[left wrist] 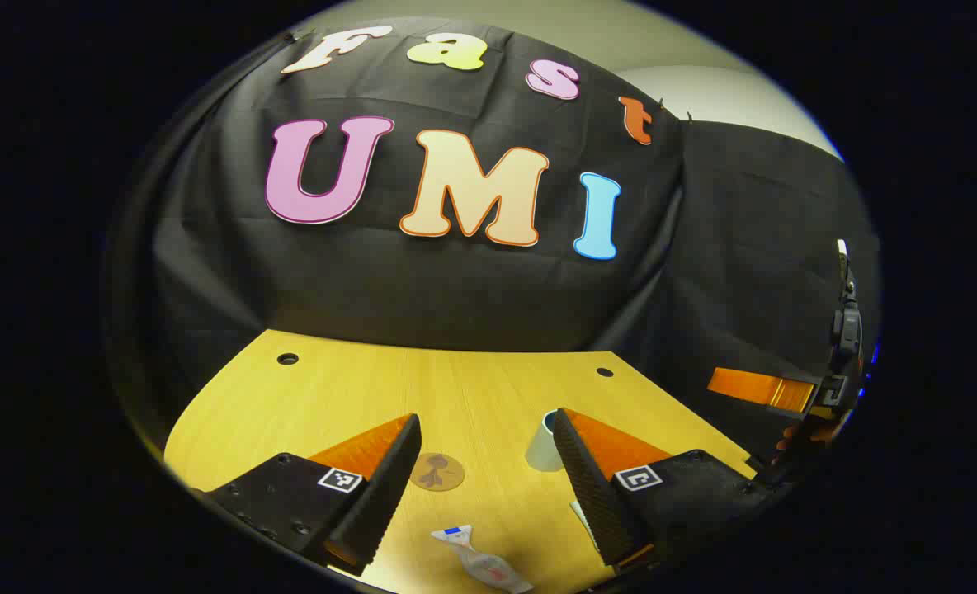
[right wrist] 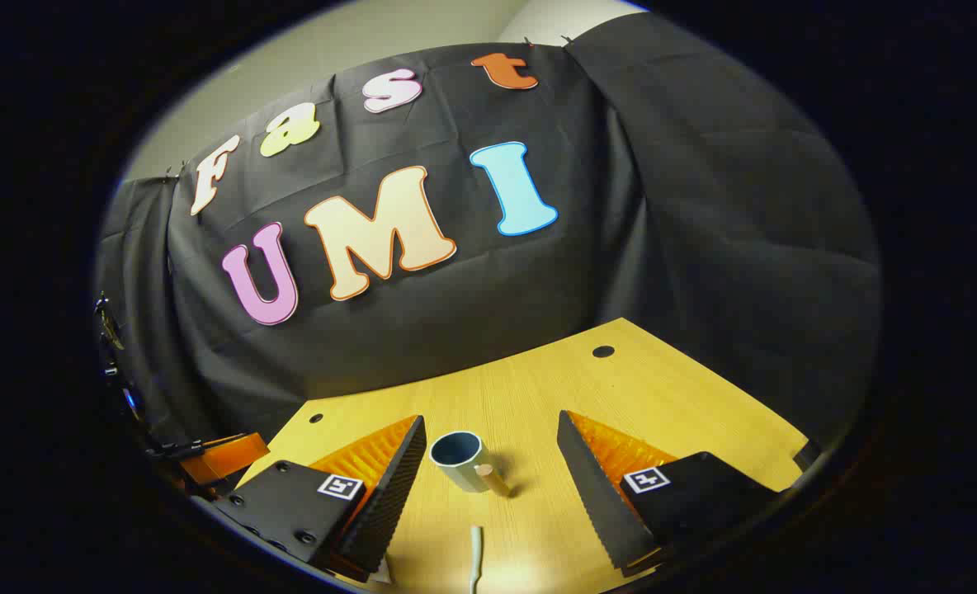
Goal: Put the toothbrush and toothpaste on the desktop into the cup, then pick up the cup and place it on the coaster on the desktop.
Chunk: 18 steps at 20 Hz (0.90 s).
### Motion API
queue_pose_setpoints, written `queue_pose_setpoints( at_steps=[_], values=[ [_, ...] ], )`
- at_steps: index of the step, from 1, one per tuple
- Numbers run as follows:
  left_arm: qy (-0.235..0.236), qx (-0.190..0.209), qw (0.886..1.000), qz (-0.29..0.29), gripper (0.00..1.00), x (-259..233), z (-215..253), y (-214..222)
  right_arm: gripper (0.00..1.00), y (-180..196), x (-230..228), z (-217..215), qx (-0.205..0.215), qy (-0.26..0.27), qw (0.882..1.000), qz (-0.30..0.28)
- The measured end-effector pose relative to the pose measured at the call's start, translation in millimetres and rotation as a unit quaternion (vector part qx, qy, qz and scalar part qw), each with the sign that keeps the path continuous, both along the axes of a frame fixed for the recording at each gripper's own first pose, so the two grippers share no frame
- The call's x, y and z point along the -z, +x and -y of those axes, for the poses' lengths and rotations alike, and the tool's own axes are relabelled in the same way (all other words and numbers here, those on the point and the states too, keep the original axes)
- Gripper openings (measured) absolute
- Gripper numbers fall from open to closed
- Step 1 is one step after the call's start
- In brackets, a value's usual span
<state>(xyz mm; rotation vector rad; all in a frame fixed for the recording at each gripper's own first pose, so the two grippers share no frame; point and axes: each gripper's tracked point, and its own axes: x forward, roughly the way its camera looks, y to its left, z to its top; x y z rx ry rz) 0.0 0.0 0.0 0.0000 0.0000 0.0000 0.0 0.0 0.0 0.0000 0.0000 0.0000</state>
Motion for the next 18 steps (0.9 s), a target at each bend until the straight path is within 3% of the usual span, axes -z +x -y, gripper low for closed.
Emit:
queue_pose_setpoints(
  at_steps=[3, 4, 8, 18],
  values=[
    [-0.008, -0.024, 1.0, 0.0, 0.94, 5.1, -9.4, -5.8, 0.94, 9.4, 13.1, -0.3, -0.011, -0.015, 1.0, -0.02],
    [-0.012, -0.03, 0.999, -0.002, 0.95, 7.2, -13.2, -7.7, 0.99, 12.3, 17.7, -1.7, -0.015, -0.022, 0.999, -0.032],
    [-0.02, -0.046, 0.999, -0.017, 0.95, 18.4, -25.8, -13.3, 0.98, 16.7, 29.1, -20.1, -0.036, -0.034, 0.997, -0.055],
    [-0.007, -0.049, 0.997, -0.052, 0.95, 40.9, -46.2, -7.8, 0.99, 20.1, 64.9, -26.4, -0.017, -0.054, 0.994, -0.09]
  ],
)
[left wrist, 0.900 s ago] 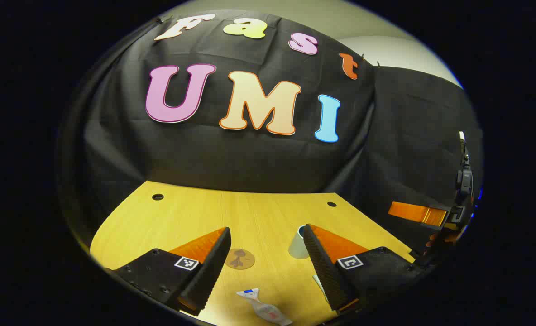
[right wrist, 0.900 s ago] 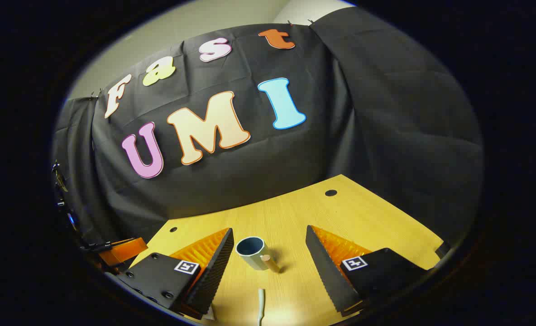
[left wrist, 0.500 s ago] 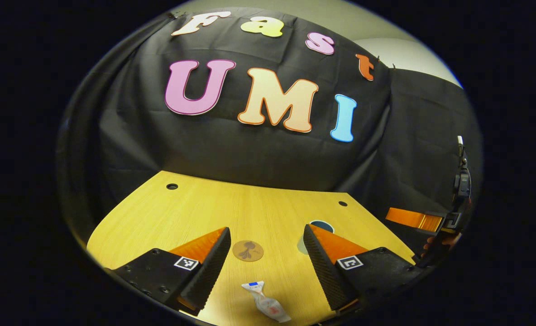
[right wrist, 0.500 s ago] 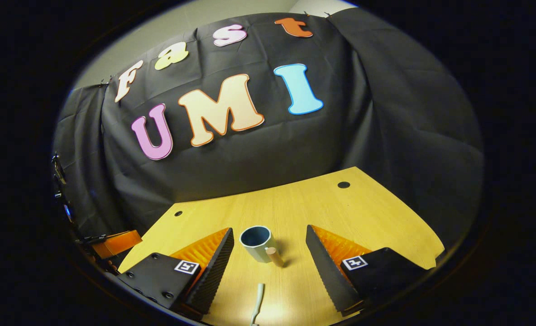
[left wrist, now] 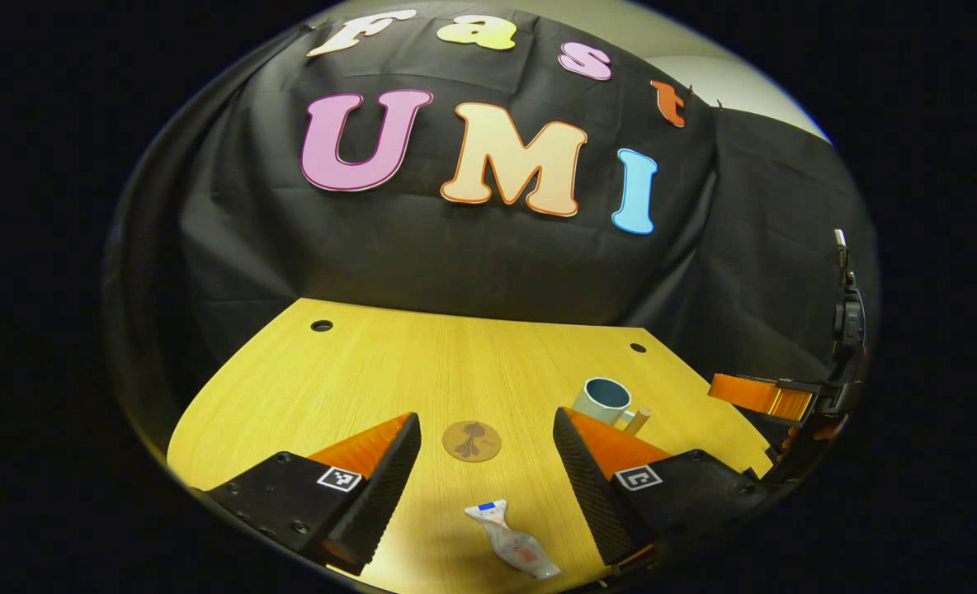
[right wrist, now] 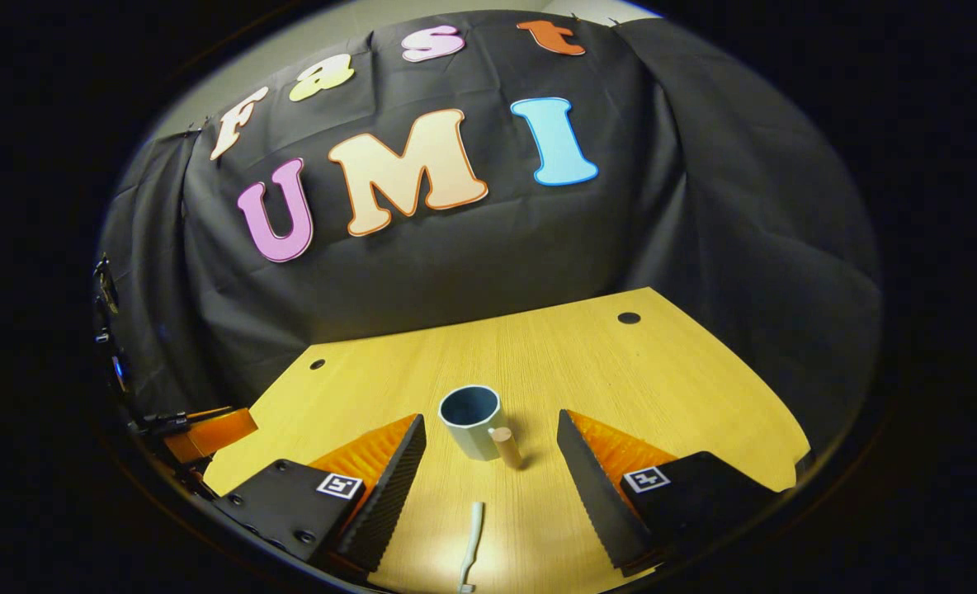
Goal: Put the toothbrush and toothpaste on the desktop into the cup, then pick up the cup and place it on the coaster on the desktop.
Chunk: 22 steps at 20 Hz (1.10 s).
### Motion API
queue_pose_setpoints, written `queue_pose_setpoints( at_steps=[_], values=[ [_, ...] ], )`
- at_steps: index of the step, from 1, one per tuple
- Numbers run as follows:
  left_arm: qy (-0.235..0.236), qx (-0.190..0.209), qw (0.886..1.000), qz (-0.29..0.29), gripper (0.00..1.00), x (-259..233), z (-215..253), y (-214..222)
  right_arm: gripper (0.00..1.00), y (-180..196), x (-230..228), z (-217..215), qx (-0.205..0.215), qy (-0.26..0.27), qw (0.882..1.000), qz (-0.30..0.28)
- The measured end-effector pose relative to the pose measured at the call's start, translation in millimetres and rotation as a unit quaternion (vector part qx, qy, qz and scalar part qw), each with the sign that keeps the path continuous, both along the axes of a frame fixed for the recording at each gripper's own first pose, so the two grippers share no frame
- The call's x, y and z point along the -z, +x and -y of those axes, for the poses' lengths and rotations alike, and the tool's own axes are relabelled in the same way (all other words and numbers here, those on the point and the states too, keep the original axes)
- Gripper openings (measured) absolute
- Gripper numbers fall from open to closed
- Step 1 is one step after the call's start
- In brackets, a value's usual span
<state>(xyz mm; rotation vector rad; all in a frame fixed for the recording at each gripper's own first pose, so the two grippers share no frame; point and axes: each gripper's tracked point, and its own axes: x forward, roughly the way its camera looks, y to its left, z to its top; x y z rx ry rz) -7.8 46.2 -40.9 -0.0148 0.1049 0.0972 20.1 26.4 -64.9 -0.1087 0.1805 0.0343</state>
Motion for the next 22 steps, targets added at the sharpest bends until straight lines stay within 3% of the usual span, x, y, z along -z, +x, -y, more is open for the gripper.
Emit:
queue_pose_setpoints(
  at_steps=[6, 7, 11, 12, 15, 22],
  values=[
    [-0.011, -0.004, 1.0, -0.015, 0.95, 10.9, -14.8, -4.9, 0.98, 4.3, 31.9, -5.2, 0.007, -0.025, 0.998, -0.051],
    [-0.011, -0.006, 1.0, -0.017, 0.95, 13.2, -19.1, -5.4, 0.94, 5.4, 40.0, -7.0, 0.008, -0.029, 0.997, -0.065],
    [-0.013, -0.015, 0.999, -0.033, 0.95, 23.8, -34.1, -7.8, 0.99, 6.0, 75.5, -12.7, 0.009, -0.059, 0.99, -0.128],
    [-0.018, -0.015, 0.999, -0.036, 0.95, 26.6, -36.3, -7.3, 0.94, 6.1, 84.5, -14.2, 0.009, -0.068, 0.987, -0.145],
    [-0.033, -0.018, 0.998, -0.049, 0.95, 38.6, -41.7, -11.6, 0.99, 5.6, 117.1, -14.5, 0.011, -0.09, 0.975, -0.202],
    [-0.043, -0.037, 0.996, -0.069, 0.95, 59.7, -58.7, -18.8, 0.94, 7.9, 178.4, -6.8, 0.017, -0.126, 0.936, -0.329]
  ],
)
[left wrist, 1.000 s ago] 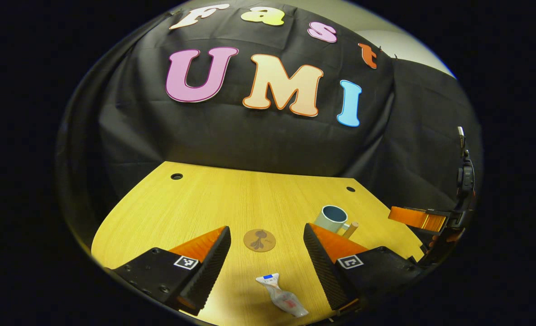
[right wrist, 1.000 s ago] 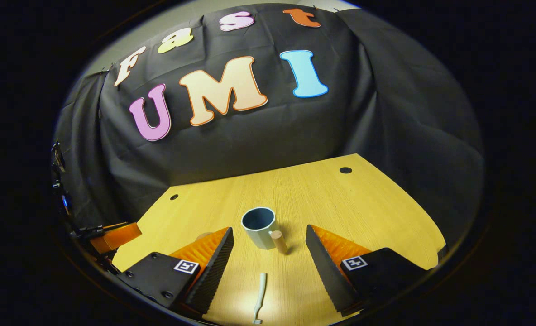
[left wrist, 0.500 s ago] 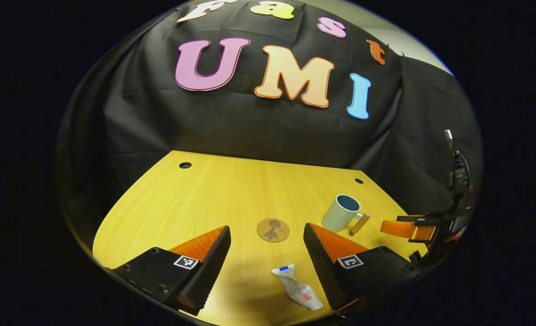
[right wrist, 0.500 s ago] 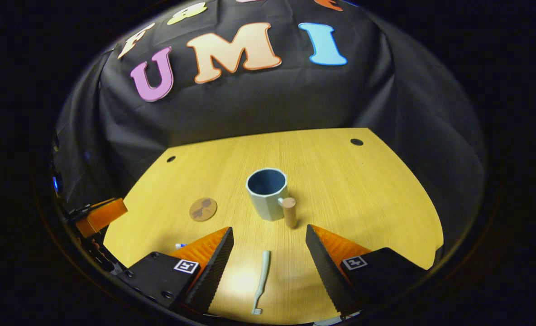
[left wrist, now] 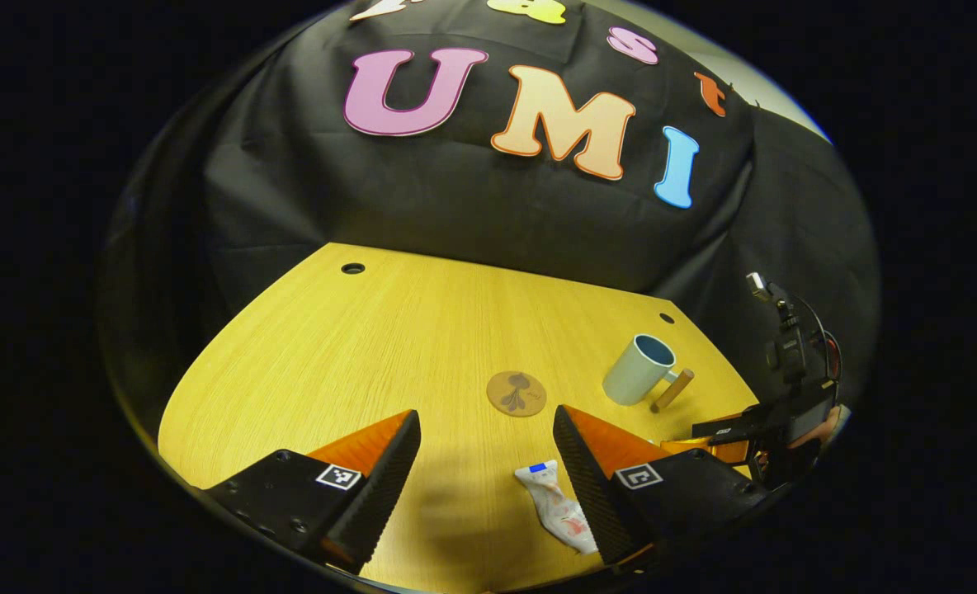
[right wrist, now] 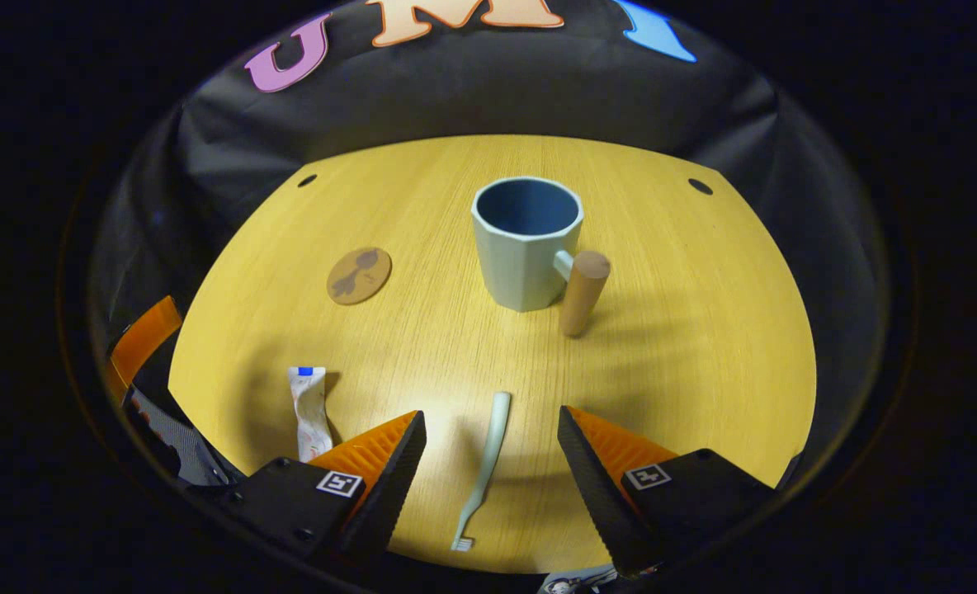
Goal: Put the toothbrush and toothpaste on the desktop into the cup, then pick up the cup and place it on the coaster on the desktop.
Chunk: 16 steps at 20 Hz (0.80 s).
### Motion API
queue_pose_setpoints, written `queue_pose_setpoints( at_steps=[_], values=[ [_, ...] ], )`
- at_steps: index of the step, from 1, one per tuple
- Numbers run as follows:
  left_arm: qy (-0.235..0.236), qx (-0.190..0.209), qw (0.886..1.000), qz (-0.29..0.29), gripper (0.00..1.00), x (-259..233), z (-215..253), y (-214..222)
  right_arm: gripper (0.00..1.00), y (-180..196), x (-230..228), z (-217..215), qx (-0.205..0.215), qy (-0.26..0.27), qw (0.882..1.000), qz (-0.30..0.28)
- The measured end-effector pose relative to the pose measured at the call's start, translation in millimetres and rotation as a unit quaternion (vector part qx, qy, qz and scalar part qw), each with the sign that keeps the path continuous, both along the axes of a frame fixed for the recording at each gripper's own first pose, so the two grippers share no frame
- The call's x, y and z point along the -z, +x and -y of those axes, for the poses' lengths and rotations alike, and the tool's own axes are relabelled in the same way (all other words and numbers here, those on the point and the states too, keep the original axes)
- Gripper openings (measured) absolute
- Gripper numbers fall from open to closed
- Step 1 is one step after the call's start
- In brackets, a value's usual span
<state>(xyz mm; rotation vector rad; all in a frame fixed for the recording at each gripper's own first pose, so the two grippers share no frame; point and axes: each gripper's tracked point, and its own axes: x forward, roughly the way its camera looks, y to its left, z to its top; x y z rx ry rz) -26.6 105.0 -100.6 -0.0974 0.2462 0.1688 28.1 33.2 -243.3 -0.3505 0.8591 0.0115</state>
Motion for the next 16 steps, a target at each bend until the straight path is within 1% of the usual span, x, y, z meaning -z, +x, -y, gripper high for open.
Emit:
queue_pose_setpoints(
  at_steps=[1, 3, 4, 5, 6, 7, 9, 10, 11, 12, 13, 14, 15, 16],
  values=[
    [0.0, -0.003, 1.0, -0.004, 0.95, 3.1, -1.2, -1.5, 0.99, 1.4, 6.4, 1.2, 0.004, -0.001, 1.0, -0.016],
    [-0.004, -0.006, 1.0, -0.009, 0.95, 7.4, -3.1, -3.1, 0.99, 5.4, 15.0, 6.9, 0.019, -0.004, 0.999, -0.038],
    [-0.006, -0.006, 1.0, -0.011, 0.95, 10.5, -2.2, -3.5, 0.94, 8.1, 17.8, 10.2, 0.027, -0.007, 0.999, -0.046],
    [-0.008, -0.006, 1.0, -0.016, 0.95, 14.1, -0.2, -3.1, 0.94, 9.4, 21.2, 11.8, 0.033, -0.008, 0.998, -0.056],
    [-0.008, -0.006, 1.0, -0.021, 0.95, 17.0, 0.2, -2.8, 0.92, 10.7, 24.3, 12.7, 0.039, -0.008, 0.997, -0.065],
    [-0.008, -0.006, 1.0, -0.027, 0.95, 21.2, 0.2, -2.3, 0.93, 12.0, 28.6, 13.8, 0.044, -0.009, 0.996, -0.075],
    [-0.004, -0.007, 0.999, -0.038, 0.95, 28.4, -0.4, -2.7, 0.8, 12.8, 33.4, 15.8, 0.052, -0.012, 0.994, -0.09],
    [-0.002, -0.007, 0.999, -0.042, 0.95, 30.7, -1.4, -3.0, 0.76, 13.3, 34.9, 17.1, 0.058, -0.013, 0.993, -0.097],
    [0.0, -0.007, 0.999, -0.044, 0.95, 30.7, -0.9, -2.5, 0.75, 15.5, 34.5, 16.7, 0.058, -0.013, 0.994, -0.096],
    [0.0, -0.007, 0.999, -0.045, 0.95, 31.6, -1.4, -1.2, 0.76, 16.7, 35.0, 16.6, 0.062, -0.013, 0.993, -0.099],
    [-0.001, -0.007, 0.999, -0.047, 0.95, 33.0, -1.5, 0.7, 0.76, 16.4, 34.4, 19.2, 0.065, -0.022, 0.992, -0.101],
    [-0.002, -0.007, 0.999, -0.049, 0.95, 33.8, -1.9, 2.8, 0.7, 16.6, 34.3, 20.9, 0.064, -0.031, 0.992, -0.105],
    [-0.002, -0.008, 0.999, -0.05, 0.95, 33.9, -2.5, 3.6, 0.67, 16.2, 34.2, 23.2, 0.062, -0.044, 0.991, -0.108],
    [-0.002, -0.007, 0.999, -0.051, 0.95, 34.8, -2.0, 5.1, 0.6, 15.9, 33.8, 23.6, 0.061, -0.051, 0.991, -0.111]
  ],
)
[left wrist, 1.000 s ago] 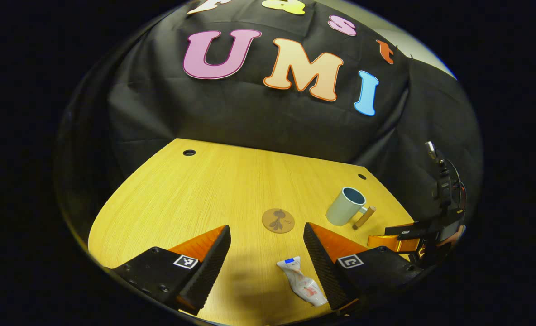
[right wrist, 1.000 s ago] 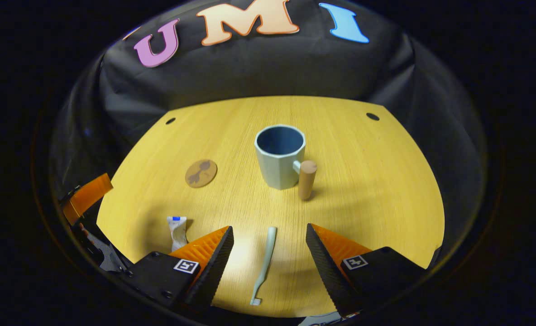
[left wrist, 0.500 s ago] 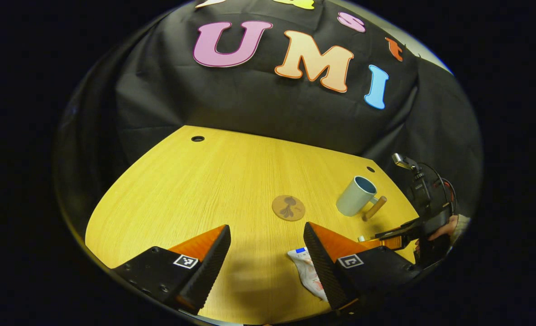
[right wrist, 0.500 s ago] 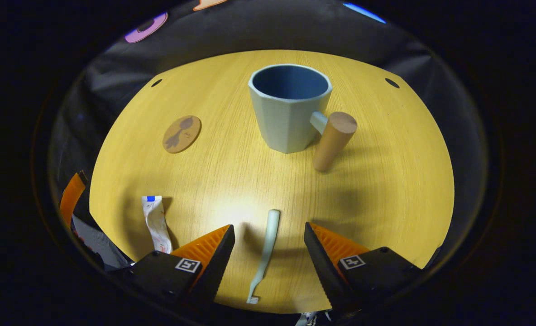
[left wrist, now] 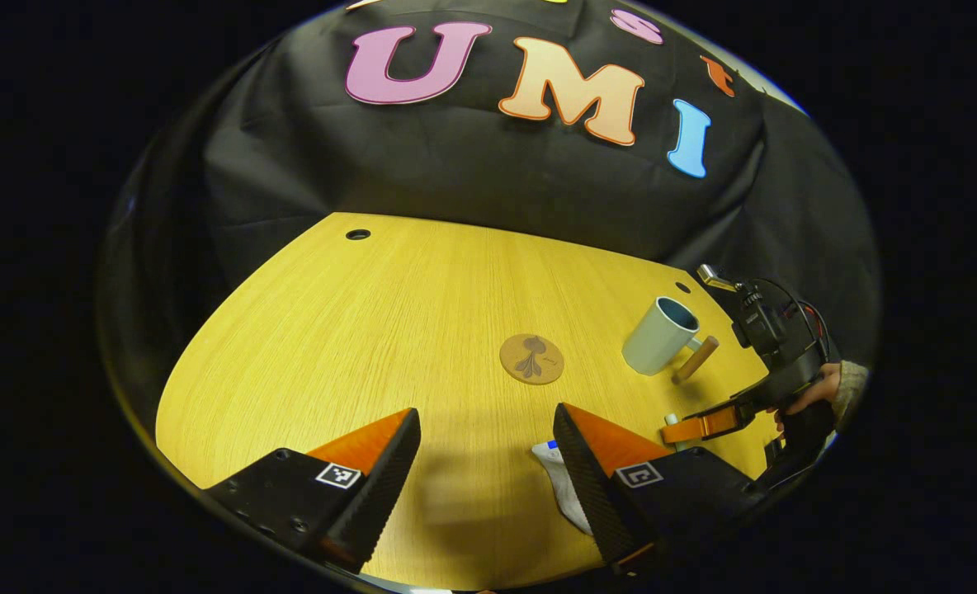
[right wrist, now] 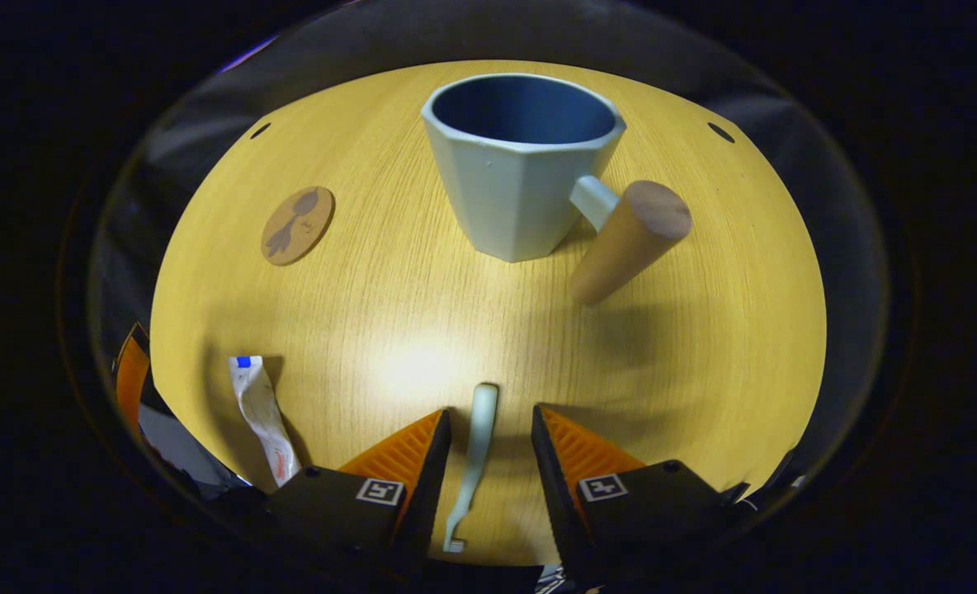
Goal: Put the toothbrush and toothpaste on the desktop into the cup, then pick up the cup and place it on the coaster on the desktop.
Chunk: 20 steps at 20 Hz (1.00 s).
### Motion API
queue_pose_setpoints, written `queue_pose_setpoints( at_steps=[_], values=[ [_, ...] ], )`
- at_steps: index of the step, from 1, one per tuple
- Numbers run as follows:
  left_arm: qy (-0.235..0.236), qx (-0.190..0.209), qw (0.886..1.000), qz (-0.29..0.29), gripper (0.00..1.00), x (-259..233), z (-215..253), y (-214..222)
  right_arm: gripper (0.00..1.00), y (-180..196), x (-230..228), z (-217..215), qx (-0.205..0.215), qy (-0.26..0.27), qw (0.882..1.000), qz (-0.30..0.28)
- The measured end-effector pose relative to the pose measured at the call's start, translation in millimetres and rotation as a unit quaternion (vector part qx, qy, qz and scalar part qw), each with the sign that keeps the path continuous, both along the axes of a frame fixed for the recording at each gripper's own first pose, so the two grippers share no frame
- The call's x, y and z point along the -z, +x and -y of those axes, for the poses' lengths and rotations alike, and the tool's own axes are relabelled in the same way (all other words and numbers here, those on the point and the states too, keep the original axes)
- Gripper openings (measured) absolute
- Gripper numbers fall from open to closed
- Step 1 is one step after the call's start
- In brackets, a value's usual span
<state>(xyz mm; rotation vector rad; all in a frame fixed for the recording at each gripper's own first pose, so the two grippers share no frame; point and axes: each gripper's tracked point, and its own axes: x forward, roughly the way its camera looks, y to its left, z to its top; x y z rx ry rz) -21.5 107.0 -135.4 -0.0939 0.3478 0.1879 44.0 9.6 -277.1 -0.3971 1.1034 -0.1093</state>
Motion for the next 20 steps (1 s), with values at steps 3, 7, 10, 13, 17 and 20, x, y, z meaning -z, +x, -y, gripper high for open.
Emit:
queue_pose_setpoints(
  at_steps=[3, 7, 10, 13, 17, 20],
  values=[
    [0.004, 0.003, 1.0, -0.005, 0.95, 1.0, 2.4, 3.1, 0.44, -4.0, 1.5, -2.4, 0.017, 0.001, 1.0, -0.01],
    [0.001, 0.004, 1.0, -0.019, 0.95, 7.3, 5.7, 5.3, 0.31, -4.2, 4.3, -4.3, 0.002, 0.0, 1.0, -0.021],
    [-0.01, 0.011, 0.999, -0.04, 0.95, 12.9, 16.2, 6.2, 0.15, -4.9, 3.0, -3.9, 0.009, 0.003, 1.0, -0.018],
    [-0.031, 0.024, 0.996, -0.08, 0.95, 24.1, 29.6, 3.0, 0.16, -4.9, 3.8, -4.0, -0.01, 0.001, 1.0, -0.021],
    [-0.075, 0.017, 0.985, -0.155, 0.95, 45.7, 53.3, -0.7, 0.12, -4.8, 1.1, -4.0, -0.012, 0.008, 1.0, -0.027],
    [-0.102, -0.005, 0.975, -0.196, 0.95, 55.4, 63.2, 2.0, 0.08, -4.3, 0.7, -4.8, -0.029, 0.006, 0.999, -0.027]
  ],
)
